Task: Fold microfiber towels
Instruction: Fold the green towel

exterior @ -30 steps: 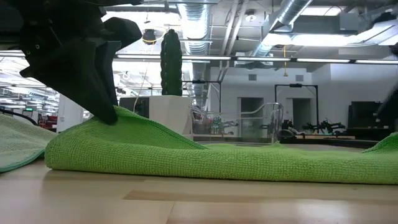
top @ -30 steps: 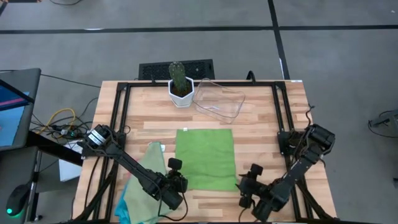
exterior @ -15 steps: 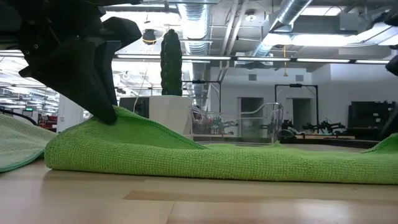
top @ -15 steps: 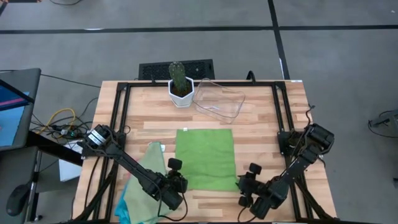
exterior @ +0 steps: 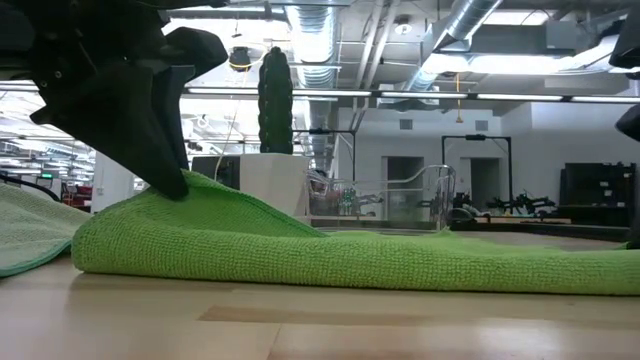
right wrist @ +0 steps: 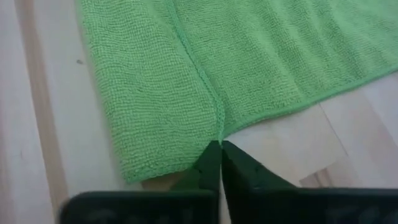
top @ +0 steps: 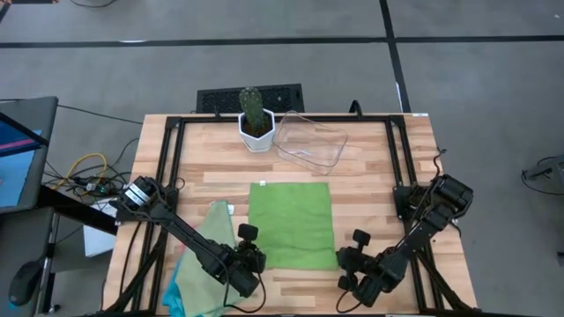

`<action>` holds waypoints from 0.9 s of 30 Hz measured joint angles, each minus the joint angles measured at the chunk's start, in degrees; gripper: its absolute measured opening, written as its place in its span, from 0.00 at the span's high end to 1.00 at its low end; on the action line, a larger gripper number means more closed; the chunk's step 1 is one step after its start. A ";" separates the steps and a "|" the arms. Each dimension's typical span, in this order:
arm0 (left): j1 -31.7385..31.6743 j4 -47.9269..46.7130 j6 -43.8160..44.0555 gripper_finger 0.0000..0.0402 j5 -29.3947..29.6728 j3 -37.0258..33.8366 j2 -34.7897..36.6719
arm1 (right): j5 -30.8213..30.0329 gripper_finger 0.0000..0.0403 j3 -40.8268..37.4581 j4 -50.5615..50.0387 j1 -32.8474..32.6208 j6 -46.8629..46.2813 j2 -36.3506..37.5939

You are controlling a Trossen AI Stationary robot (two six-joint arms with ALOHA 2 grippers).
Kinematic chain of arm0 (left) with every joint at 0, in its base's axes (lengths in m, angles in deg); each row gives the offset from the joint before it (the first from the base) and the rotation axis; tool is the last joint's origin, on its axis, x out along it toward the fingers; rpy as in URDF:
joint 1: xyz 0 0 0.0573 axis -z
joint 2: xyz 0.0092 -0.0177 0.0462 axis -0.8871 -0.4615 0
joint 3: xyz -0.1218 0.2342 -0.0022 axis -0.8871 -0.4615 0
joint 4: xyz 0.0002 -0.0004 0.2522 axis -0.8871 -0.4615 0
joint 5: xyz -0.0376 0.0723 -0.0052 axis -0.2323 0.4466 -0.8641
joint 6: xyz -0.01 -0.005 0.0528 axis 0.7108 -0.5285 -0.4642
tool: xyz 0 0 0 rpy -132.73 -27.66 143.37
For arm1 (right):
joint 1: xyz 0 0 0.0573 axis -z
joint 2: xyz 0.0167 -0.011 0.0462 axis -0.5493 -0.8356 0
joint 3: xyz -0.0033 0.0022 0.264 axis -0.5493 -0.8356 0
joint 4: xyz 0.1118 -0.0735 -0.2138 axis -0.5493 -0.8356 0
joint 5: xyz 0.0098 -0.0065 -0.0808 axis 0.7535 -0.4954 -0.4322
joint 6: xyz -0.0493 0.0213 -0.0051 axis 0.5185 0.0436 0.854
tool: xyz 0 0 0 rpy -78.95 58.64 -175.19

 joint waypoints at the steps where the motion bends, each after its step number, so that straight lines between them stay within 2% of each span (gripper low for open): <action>1: 0.01 0.00 0.00 1.00 0.07 0.00 0.00 | -0.01 0.97 0.00 -0.02 0.02 -0.03 0.00; 6: 0.01 -0.05 0.51 1.00 1.66 -0.02 0.22 | -0.13 0.98 2.01 -2.74 0.02 0.21 0.00; 17: -0.08 -3.17 1.65 1.00 7.21 -0.02 4.88 | -4.93 0.99 9.98 -21.84 1.53 0.50 0.04; 24: -1.09 -10.02 2.56 1.00 8.68 -0.15 4.98 | -9.06 0.99 7.86 -26.84 6.67 5.54 6.15; 27: -2.24 -12.42 2.28 1.00 11.56 -0.62 5.01 | -9.45 0.99 5.12 -26.21 10.17 9.06 10.08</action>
